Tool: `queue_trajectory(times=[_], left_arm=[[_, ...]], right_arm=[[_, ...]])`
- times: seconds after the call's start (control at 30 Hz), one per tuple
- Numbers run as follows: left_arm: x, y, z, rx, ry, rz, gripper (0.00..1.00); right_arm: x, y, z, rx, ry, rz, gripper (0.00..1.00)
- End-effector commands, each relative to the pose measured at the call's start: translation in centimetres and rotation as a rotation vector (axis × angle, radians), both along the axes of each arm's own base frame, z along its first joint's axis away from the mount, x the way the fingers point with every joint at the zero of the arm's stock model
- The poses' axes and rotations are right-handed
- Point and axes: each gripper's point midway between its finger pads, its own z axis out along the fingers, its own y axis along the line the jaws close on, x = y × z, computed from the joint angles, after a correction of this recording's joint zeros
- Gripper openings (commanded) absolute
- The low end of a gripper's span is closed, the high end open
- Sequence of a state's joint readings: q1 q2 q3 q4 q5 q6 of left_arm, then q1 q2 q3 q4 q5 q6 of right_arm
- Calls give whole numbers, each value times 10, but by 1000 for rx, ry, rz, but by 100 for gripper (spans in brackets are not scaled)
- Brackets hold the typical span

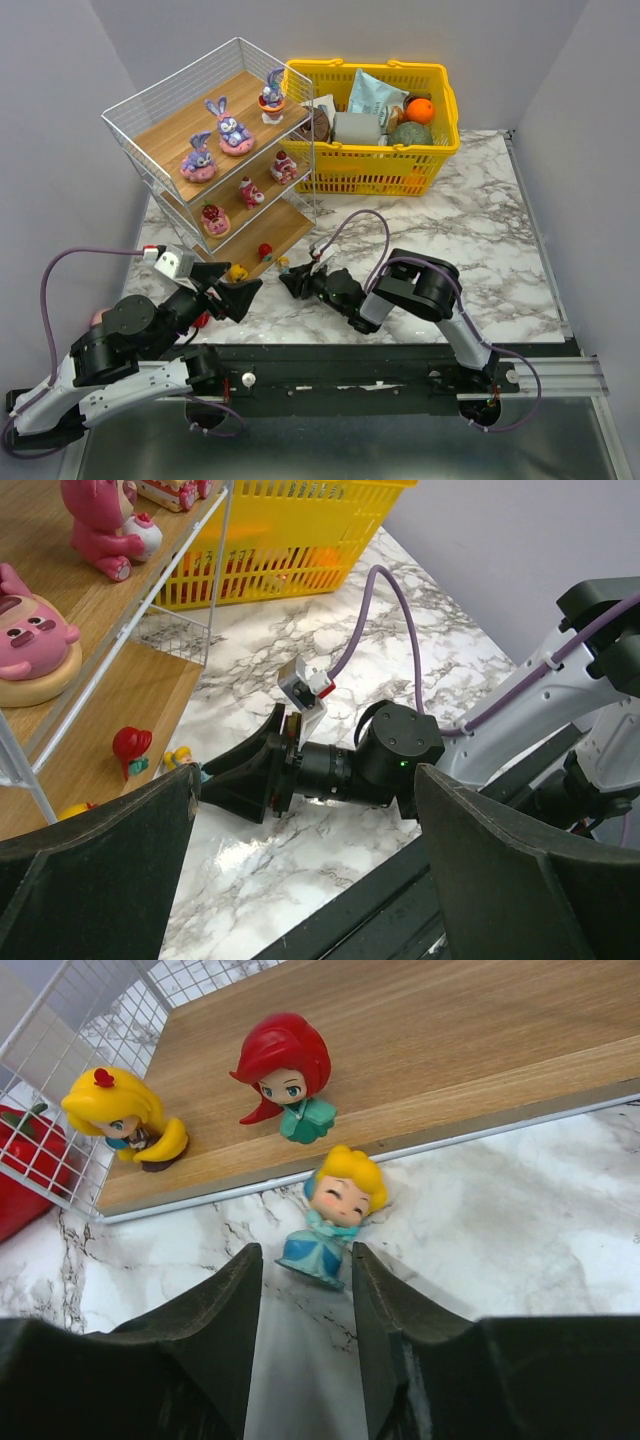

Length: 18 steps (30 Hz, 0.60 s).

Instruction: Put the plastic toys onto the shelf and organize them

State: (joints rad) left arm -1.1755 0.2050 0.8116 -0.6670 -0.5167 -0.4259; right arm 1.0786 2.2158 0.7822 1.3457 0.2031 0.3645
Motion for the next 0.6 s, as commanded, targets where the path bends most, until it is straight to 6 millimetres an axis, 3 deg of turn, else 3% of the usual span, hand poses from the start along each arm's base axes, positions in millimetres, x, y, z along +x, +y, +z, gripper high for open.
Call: queue_trajectory(times=[0.0,0.23,0.33,0.4,0.43,0.47,0.5,0.53,0.57], left_arm=[[4,6,14,-24,-27,31,96],[3,5,15,-25,-27,29,96],[3,5,17,-31,-26,26,96],[3,5,18,-30,-25,26,96],[3,6,19,-32,-24,28,96],[3,6,20,-34,-24,28,97],[2,7,21,-36,-23,28,97],[2,8,22,-37,-23,28,97],[2,8,22,-36,-23,30,98]], right_arm=[[2,-1,79,267,-161,-8,44],[2,-7,76,258,-150,-22,34],[-1,-11,78,256,-145,-17,34],[-4,-13,91,274,-131,-8,48],[-8,-15,82,236,-96,3,53],[-13,-15,85,238,-74,17,63],[-14,-18,104,266,-68,11,66],[-16,-24,91,207,-10,-1,69],[-18,-25,92,203,43,-10,71]])
